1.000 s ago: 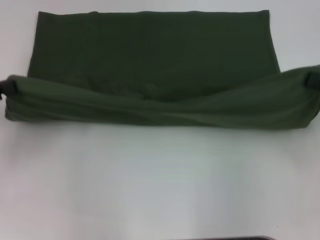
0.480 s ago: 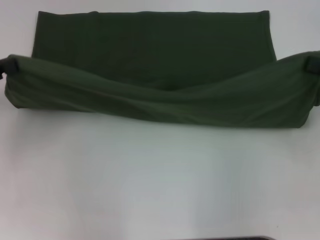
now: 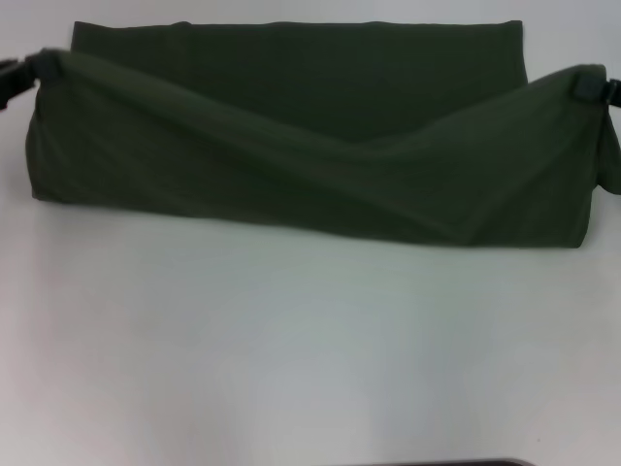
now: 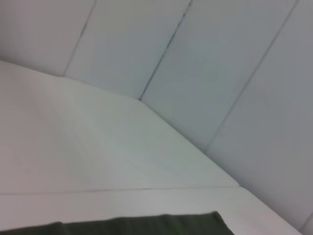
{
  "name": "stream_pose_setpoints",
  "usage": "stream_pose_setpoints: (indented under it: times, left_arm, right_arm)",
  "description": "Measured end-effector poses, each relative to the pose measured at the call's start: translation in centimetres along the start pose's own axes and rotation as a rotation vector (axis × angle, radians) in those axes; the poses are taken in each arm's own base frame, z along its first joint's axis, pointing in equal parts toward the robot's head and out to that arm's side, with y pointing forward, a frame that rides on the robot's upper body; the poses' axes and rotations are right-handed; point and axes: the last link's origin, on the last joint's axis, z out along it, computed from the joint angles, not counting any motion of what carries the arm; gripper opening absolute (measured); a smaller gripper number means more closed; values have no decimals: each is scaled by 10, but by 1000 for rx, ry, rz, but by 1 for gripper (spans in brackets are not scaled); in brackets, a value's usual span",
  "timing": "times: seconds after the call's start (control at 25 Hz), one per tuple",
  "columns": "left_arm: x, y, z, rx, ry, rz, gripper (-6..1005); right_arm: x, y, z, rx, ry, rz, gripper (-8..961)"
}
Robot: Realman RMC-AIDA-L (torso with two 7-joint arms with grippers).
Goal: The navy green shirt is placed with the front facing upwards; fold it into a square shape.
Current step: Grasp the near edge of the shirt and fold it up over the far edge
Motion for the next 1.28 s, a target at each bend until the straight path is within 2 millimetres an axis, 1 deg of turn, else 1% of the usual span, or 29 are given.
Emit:
stream_pose_setpoints:
  times: [0.28,0.52,0.76,0.96,1.28]
  left_arm:
    - [16,-16,34,93,-27,-4,31]
    - [27,-26,54,168,-27,7,35]
    - [35,-38,68,264,-20,17,39]
    - [36,-40,81,295,-8,9,42]
    - [32,-39,103,334,17,-7,48]
  right_arm:
    - [-14,-11,14,76,-8,44,35]
    - [-23,-21,23,149,-14,92,34]
    - [-36,-30,30,217,-41,117,34]
    - [-41,-35,42,255,-59,124,35]
    - [-42,-38,67,308,-68,117,35]
